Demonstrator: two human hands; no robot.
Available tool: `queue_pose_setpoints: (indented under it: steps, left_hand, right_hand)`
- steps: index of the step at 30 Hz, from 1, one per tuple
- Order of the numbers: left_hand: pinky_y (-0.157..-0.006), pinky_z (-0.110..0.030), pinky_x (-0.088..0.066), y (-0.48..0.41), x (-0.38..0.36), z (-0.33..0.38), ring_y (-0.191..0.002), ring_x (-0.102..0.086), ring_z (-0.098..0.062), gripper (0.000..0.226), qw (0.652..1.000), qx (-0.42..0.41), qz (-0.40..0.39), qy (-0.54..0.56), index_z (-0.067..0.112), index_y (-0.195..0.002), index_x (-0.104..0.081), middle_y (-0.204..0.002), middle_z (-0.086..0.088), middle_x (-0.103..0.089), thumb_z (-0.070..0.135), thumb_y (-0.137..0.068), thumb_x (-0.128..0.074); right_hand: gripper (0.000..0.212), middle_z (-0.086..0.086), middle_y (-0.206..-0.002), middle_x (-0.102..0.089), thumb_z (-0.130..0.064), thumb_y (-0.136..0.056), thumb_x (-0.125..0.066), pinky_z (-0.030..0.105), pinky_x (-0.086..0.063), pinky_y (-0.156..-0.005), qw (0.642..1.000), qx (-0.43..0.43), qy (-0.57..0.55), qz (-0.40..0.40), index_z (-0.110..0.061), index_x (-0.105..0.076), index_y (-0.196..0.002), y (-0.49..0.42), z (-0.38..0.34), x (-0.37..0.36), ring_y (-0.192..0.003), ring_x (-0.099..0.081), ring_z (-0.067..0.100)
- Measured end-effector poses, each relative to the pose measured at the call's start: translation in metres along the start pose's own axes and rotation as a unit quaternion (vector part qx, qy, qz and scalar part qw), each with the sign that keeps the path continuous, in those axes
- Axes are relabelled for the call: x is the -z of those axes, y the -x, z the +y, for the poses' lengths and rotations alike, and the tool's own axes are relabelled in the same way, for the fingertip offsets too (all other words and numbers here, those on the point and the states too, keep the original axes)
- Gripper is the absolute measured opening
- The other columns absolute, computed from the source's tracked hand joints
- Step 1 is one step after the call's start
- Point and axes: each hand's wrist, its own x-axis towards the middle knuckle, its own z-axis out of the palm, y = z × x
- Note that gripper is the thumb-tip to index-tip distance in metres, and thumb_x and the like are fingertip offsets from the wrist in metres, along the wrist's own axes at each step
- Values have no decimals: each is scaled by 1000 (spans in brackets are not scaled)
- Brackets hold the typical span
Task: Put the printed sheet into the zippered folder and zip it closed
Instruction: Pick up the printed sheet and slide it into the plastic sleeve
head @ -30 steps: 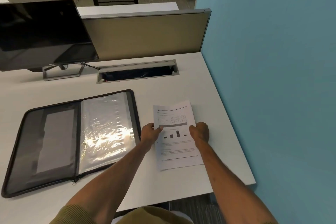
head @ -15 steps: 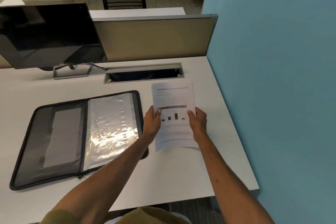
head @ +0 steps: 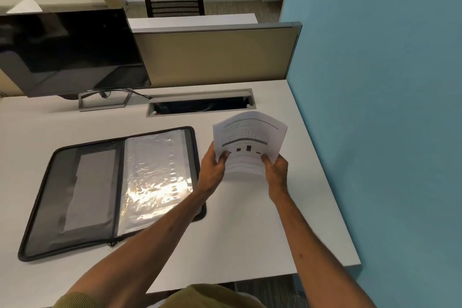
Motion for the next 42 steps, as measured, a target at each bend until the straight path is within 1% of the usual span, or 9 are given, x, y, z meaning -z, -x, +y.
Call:
queue_pose_setpoints:
  steps: [5, 9, 13, 16, 19, 26, 31, 35, 42]
  left_hand:
    - [-83, -15, -61, -6, 2, 3, -109, -69, 7, 31, 999, 12, -15, -29, 16, -142, -55, -120, 8, -68, 14, -111, -53]
    - [-97, -47, -63, -17, 16, 10, -117, -71, -27, 31, 999, 34, -1, -30, 10, -141, -57, -129, -8, -71, 15, -111, -53]
    - [-96, -57, -62, -22, 49, 13, -112, -75, -34, 30, 998, 55, 25, -24, 7, -139, -59, -129, -11, -73, 17, -110, -56]
    - [-97, -56, -62, -25, 90, 7, -108, -77, -33, 29, 996, 75, 45, -24, 6, -136, -62, -126, -10, -76, 17, -110, -56]
    - [-101, -57, -60, -22, 133, -2, -109, -76, -34, 29, 992, 109, 62, -19, 6, -136, -63, -126, -10, -76, 17, -110, -56]
    - [-99, -53, -62, -12, 216, -20, -105, -77, -30, 27, 984, 147, 102, -1, 7, -134, -64, -122, -10, -77, 10, -108, -56]
    - [-94, -48, -64, -15, 271, -31, -103, -79, -30, 27, 980, 166, 109, -16, 3, -131, -65, -120, -13, -78, 4, -106, -56]
    - [-84, -37, -67, -18, 305, -43, -86, -81, -13, 21, 977, 183, 104, -22, 15, -121, -68, -112, 0, -80, 7, -106, -57]
    - [-87, -39, -66, -33, 333, -63, -96, -80, -20, 23, 976, 202, 85, -11, 16, -128, -66, -117, 1, -79, 10, -107, -57]
  right_hand:
    - [35, 14, -123, -73, -2, -103, -61, 37, -58, -94, 999, -11, 33, -7, 0, -64, -138, -4, 7, 2, -116, -69, 36]
    - [35, 17, -127, -73, -5, -103, -61, 44, -61, -100, 997, -4, 68, -20, 0, -64, -137, -11, -3, -7, -112, -69, 35]
    - [28, 8, -112, -78, -10, -99, -64, 20, -58, -70, 991, -24, 94, -95, -7, -73, -125, -16, -18, -28, -95, -73, 25]
    - [16, -10, -87, -82, -27, -101, -63, 14, -53, -54, 976, -76, 94, -183, -21, -77, -105, -16, -29, -56, -72, -76, 8]
    - [17, -9, -86, -81, -34, -101, -63, 24, -54, -62, 963, -90, 116, -227, -22, -74, -98, -15, -34, -90, -72, -75, 10]
    - [25, 11, -113, -81, -21, -100, -69, 38, -62, -77, 944, -96, 129, -288, -9, -74, -122, -6, -32, -177, -104, -77, 32]
    - [28, 12, -116, -81, -23, -101, -70, 50, -64, -95, 922, -96, 156, -341, -6, -72, -123, -3, -28, -230, -107, -78, 32]
    - [27, 10, -116, -81, -20, -101, -70, 55, -62, -98, 914, -116, 157, -355, -8, -73, -125, 0, -23, -262, -109, -78, 32]
    - [27, 8, -117, -81, -20, -101, -71, 51, -64, -94, 904, -111, 215, -353, -8, -72, -125, 0, -12, -298, -111, -77, 27]
